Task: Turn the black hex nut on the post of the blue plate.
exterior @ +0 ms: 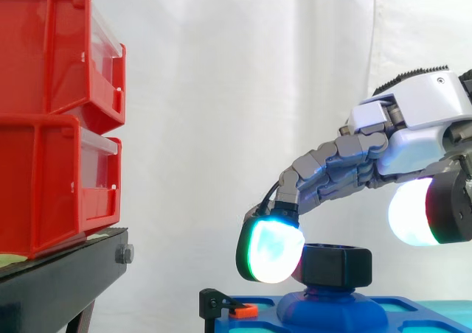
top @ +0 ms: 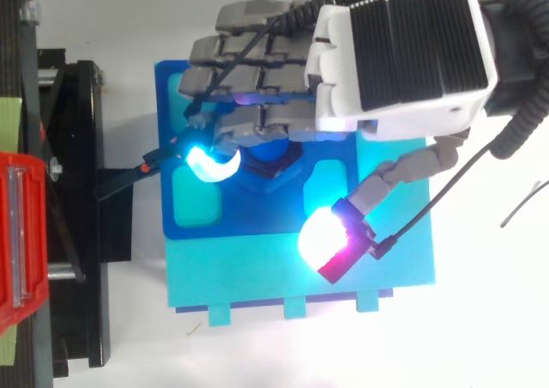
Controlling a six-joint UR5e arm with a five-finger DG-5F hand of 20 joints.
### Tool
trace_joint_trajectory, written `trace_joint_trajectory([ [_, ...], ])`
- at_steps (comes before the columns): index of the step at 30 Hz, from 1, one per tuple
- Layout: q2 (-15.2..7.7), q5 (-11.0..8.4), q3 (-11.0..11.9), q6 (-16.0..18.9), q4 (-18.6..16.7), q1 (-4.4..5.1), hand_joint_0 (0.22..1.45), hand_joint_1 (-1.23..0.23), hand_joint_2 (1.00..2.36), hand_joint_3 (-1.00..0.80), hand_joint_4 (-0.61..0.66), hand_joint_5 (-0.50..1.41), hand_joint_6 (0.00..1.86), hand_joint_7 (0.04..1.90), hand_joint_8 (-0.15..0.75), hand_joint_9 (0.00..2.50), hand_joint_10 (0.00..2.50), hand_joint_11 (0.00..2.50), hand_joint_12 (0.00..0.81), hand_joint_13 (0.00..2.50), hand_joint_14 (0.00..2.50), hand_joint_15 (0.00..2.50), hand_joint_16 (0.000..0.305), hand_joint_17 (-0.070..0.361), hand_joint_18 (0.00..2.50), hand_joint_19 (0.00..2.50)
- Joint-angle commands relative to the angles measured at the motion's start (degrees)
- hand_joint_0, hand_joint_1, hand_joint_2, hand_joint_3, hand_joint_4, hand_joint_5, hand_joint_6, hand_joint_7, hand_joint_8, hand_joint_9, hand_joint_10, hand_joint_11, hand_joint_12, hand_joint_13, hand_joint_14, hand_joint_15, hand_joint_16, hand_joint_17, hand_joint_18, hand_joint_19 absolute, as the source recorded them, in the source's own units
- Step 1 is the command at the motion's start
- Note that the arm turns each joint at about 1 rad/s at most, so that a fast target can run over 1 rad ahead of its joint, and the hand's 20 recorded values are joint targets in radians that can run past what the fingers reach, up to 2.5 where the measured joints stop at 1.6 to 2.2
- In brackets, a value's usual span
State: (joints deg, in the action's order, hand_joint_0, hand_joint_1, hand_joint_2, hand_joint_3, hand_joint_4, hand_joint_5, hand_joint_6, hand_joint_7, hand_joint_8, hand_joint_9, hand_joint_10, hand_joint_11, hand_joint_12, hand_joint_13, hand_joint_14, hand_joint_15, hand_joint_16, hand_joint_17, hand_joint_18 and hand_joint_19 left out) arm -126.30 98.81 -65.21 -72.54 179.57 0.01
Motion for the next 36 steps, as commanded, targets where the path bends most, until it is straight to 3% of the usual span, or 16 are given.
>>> trace_joint_trajectory([
  [1, -0.1, 1.29, 0.0, -0.1, 0.2, -0.71, 0.35, -0.46, 1.0, -0.5, 0.22, -0.22, 0.5, 0.77, 0.269, 0.2, 0.0, 0.0, 0.424, 0.05, 0.0, 0.09, 0.07, 0.158, 0.0, 0.26],
  [12, 0.0, 3.58, 0.0, -0.7, 0.0, -2.3, 0.35, -0.46, 1.0, -0.5, 0.22, -0.22, 0.5, 0.77, 0.27, 0.2, 0.0, 0.0, 0.422, 0.05, 0.0, 0.1, 0.07, 0.157, 0.0, 0.25],
  [24, 0.0, 5.51, 0.0, -1.0, 0.3, -3.35, 0.35, -0.45, 1.0, -0.5, 0.22, -0.22, 0.5, 0.78, 0.268, 0.2, 0.0, 0.0, 0.42, 0.06, 0.0, 0.09, 0.07, 0.157, 0.0, 0.25],
  [36, 0.0, 8.5, 0.0, -1.6, 1.6, -5.64, 0.36, -0.44, 1.0, -0.5, 0.22, -0.22, 0.5, 0.78, 0.266, 0.2, 0.0, 0.0, 0.418, 0.06, 0.0, 0.09, 0.069, 0.156, 0.0, 0.25],
])
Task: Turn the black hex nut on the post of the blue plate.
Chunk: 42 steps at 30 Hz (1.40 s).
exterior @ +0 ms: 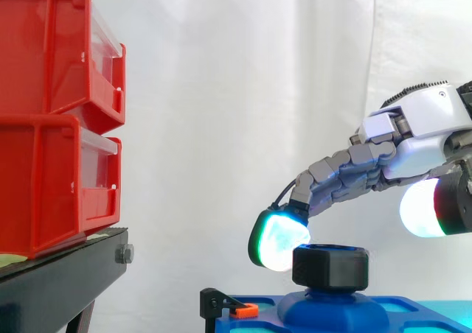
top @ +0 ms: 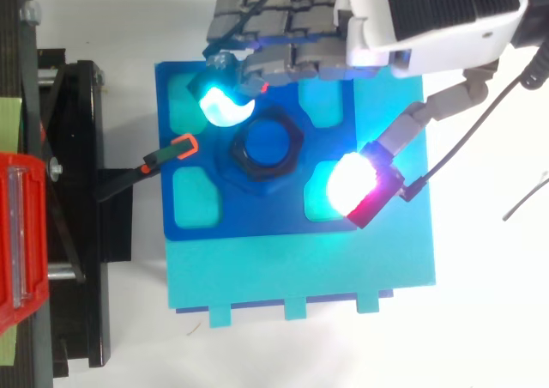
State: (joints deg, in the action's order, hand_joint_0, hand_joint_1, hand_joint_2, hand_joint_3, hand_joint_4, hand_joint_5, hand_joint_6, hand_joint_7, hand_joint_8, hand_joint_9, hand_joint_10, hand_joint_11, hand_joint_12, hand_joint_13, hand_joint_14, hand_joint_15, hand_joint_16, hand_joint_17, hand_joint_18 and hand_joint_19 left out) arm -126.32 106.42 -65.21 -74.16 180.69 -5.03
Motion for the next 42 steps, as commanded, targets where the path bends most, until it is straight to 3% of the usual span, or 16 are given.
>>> trace_joint_trajectory([
  [1, 0.0, 1.16, 0.0, 0.0, 0.5, -0.77, 0.36, -0.44, 1.0, -0.5, 0.22, -0.22, 0.5, 0.78, 0.266, 0.2, 0.0, 0.0, 0.418, 0.06, 0.0, 0.09, 0.069, 0.156, 0.0, 0.25],
  [12, 0.0, 3.09, 0.0, -0.4, 0.5, -2.0, 0.36, -0.44, 1.0, -0.5, 0.22, -0.22, 0.5, 0.78, 0.264, 0.2, 0.0, 0.0, 0.416, 0.06, 0.0, 0.09, 0.069, 0.154, 0.0, 0.26],
  [19, 0.0, 3.09, 0.4, -0.4, 0.5, -2.09, 0.36, -0.44, 1.0, -0.5, 0.22, -0.22, 0.5, 0.78, 0.263, 0.19, 0.0, 0.0, 0.415, 0.06, 0.0, 0.09, 0.068, 0.154, 0.0, 0.25],
  [22, 0.0, 3.0, 1.7, -0.4, 0.9, -2.0, 0.36, -0.44, 1.0, -0.5, 0.22, -0.22, 0.5, 0.78, 0.264, 0.2, 0.0, 0.0, 0.415, 0.06, 0.0, 0.09, 0.068, 0.154, 0.0, 0.26],
  [28, 0.0, 2.56, 7.2, -0.5, 7.3, -1.48, 0.36, -0.44, 1.0, -0.5, 0.22, -0.22, 0.5, 0.78, 0.265, 0.2, 0.0, 0.0, 0.414, 0.06, 0.0, 0.09, 0.068, 0.154, 0.0, 0.26],
  [30, 0.1, 2.39, 7.6, -0.5, 8.0, -1.48, 0.36, -0.43, 1.0, -0.5, 0.22, -0.22, 0.5, 0.78, 0.265, 0.2, 0.0, 0.0, 0.415, 0.06, 0.0, 0.09, 0.068, 0.154, 0.0, 0.26],
  [31, 0.0, 1.68, 9.0, -0.8, 10.3, -1.3, 0.36, -0.43, 1.0, -0.5, 0.22, -0.22, 0.5, 0.78, 0.266, 0.2, 0.0, 0.0, 0.415, 0.06, 0.0, 0.09, 0.068, 0.153, 0.0, 0.26],
  [34, 0.1, 0.19, 9.5, -0.7, 11.3, -0.86, 0.36, -0.43, 1.0, -0.5, 0.22, -0.22, 0.5, 0.78, 0.264, 0.2, 0.0, 0.0, 0.414, 0.06, 0.0, 0.09, 0.068, 0.153, 0.01, 0.26],
  [39, -0.1, -2.18, 9.1, -0.8, 10.1, 0.28, 0.37, -0.43, 1.0, -0.5, 0.22, -0.22, 0.5, 0.78, 0.265, 0.2, 0.0, 0.0, 0.415, 0.06, 0.0, 0.09, 0.068, 0.153, 0.01, 0.26],
  [42, 0.0, -4.82, 8.1, -0.6, 8.9, 1.42, 0.37, -0.41, 1.0, -0.5, 0.22, -0.21, 0.5, 0.78, 0.264, 0.2, 0.0, 0.0, 0.413, 0.06, 0.0, 0.09, 0.068, 0.152, 0.01, 0.26],
])
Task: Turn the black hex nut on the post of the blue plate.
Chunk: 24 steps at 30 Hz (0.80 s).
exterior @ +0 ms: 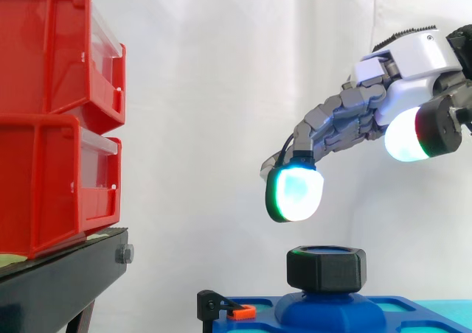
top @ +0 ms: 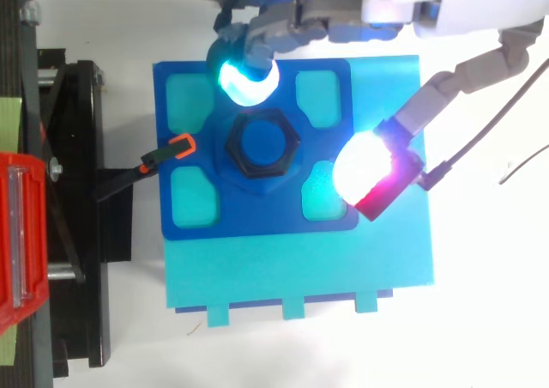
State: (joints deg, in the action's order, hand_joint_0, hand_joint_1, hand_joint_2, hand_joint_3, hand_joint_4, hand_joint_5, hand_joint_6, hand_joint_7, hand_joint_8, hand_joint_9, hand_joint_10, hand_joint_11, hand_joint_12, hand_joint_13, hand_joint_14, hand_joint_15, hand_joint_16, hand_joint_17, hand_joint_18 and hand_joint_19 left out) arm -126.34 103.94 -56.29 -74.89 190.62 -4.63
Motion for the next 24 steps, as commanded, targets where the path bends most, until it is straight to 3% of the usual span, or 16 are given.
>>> trace_joint_trajectory([
  [1, 0.0, -3.74, -1.8, 0.2, -2.5, 1.64, 0.37, -0.41, 1.0, -0.5, 0.22, -0.21, 0.5, 0.78, 0.264, 0.2, 0.0, 0.0, 0.413, 0.06, 0.0, 0.09, 0.067, 0.152, 0.01, 0.26],
  [5, 0.0, -6.73, -3.1, 0.5, -6.5, 3.22, 0.37, -0.4, 1.0, -0.5, 0.22, -0.21, 0.5, 0.78, 0.264, 0.21, 0.0, 0.0, 0.411, 0.06, 0.0, 0.09, 0.067, 0.151, 0.01, 0.26],
  [6, 0.0, -7.78, -4.1, 1.1, -8.1, 4.89, 0.37, -0.4, 1.0, -0.5, 0.22, -0.21, 0.5, 0.78, 0.265, 0.21, 0.0, 0.0, 0.411, 0.06, 0.0, 0.09, 0.067, 0.151, 0.01, 0.26],
  [7, 0.0, -8.22, -4.5, 1.5, -8.5, 5.24, 0.37, -0.39, 1.0, -0.5, 0.22, -0.21, 0.5, 0.78, 0.265, 0.21, 0.0, 0.0, 0.411, 0.06, 0.0, 0.09, 0.067, 0.151, 0.01, 0.26],
  [9, 0.0, -9.01, -5.2, 2.2, -9.2, 5.5, 0.38, -0.39, 1.0, -0.5, 0.22, -0.21, 0.5, 0.78, 0.264, 0.21, 0.0, 0.0, 0.41, 0.06, 0.0, 0.09, 0.067, 0.15, 0.01, 0.26],
  [12, 0.0, -11.56, -7.3, 2.9, -11.3, 6.65, 0.38, -0.38, 1.0, -0.5, 0.22, -0.21, 0.5, 0.78, 0.262, 0.21, 0.0, 0.0, 0.408, 0.06, 0.0, 0.09, 0.066, 0.149, 0.01, 0.26],
  [19, -0.2, -13.23, -8.0, 2.9, -12.1, 8.4, 0.39, -0.37, 1.0, -0.5, 0.22, -0.21, 0.5, 0.78, 0.258, 0.21, 0.0, 0.0, 0.406, 0.06, 0.0, 0.09, 0.065, 0.147, 0.0, 0.26],
  [24, -1.6, -13.32, -8.0, 3.6, -12.4, 8.67, 0.39, -0.36, 1.0, -0.5, 0.22, -0.21, 0.5, 0.78, 0.257, 0.21, 0.0, 0.0, 0.403, 0.06, 0.0, 0.09, 0.065, 0.145, 0.0, 0.27],
])
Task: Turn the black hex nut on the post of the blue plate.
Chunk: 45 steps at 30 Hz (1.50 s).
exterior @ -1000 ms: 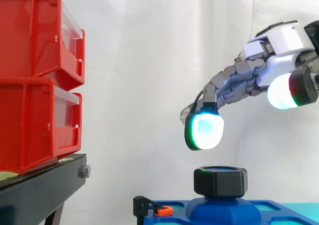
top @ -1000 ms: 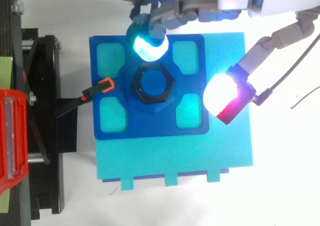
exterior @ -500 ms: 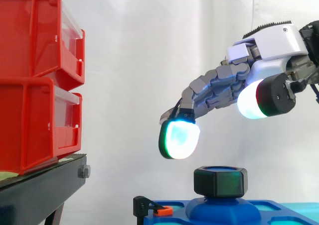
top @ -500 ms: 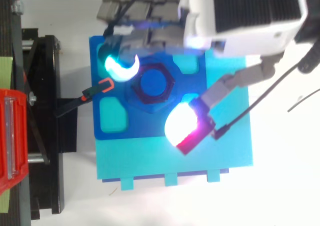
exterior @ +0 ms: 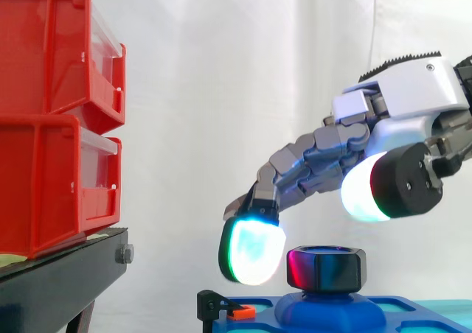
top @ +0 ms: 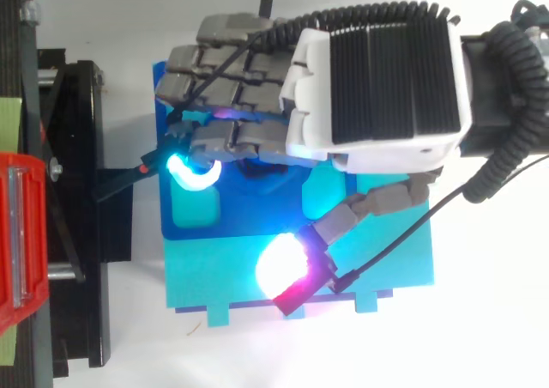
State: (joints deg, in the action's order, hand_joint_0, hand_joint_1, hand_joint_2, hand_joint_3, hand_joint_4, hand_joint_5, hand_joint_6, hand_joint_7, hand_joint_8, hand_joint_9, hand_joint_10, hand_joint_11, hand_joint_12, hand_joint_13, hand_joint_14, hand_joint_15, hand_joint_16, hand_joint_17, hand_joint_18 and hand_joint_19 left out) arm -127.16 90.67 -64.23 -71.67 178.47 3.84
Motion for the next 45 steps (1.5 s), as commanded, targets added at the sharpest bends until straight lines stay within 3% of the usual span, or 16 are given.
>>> trace_joint_trajectory([
  [1, -0.7, 0.04, 0.0, 0.8, -0.6, 0.29, 0.39, -0.36, 1.0, -0.5, 0.22, -0.21, 0.5, 0.78, 0.257, 0.21, 0.0, 0.0, 0.403, 0.06, 0.0, 0.09, 0.065, 0.145, 0.0, 0.27],
  [15, -0.7, 0.39, 0.0, 0.9, -0.1, 0.46, 0.4, -0.35, 1.0, -0.5, 0.22, -0.21, 0.5, 0.78, 0.256, 0.22, 0.0, 0.0, 0.399, 0.06, 0.0, 0.09, 0.063, 0.143, 0.0, 0.26],
  [19, -0.8, 0.56, 0.0, 0.9, -0.1, 0.11, 0.4, -0.35, 1.0, -0.5, 0.22, -0.21, 0.5, 0.78, 0.256, 0.22, 0.0, 0.0, 0.398, 0.06, 0.0, 0.09, 0.063, 0.143, 0.0, 0.27],
  [26, -0.8, 3.47, 0.0, 0.9, 0.3, -0.86, 0.4, -0.35, 1.0, -0.5, 0.22, -0.21, 0.5, 0.78, 0.255, 0.22, 0.0, 0.0, 0.397, 0.07, 0.0, 0.1, 0.063, 0.142, 0.0, 0.27],
  [45, -0.7, 7.6, 0.2, 0.8, -0.5, -3.41, 0.4, -0.36, 1.0, -0.5, 0.22, -0.21, 0.5, 0.78, 0.255, 0.22, 0.0, 0.0, 0.396, 0.07, 0.0, 0.09, 0.062, 0.14, 0.0, 0.27],
])
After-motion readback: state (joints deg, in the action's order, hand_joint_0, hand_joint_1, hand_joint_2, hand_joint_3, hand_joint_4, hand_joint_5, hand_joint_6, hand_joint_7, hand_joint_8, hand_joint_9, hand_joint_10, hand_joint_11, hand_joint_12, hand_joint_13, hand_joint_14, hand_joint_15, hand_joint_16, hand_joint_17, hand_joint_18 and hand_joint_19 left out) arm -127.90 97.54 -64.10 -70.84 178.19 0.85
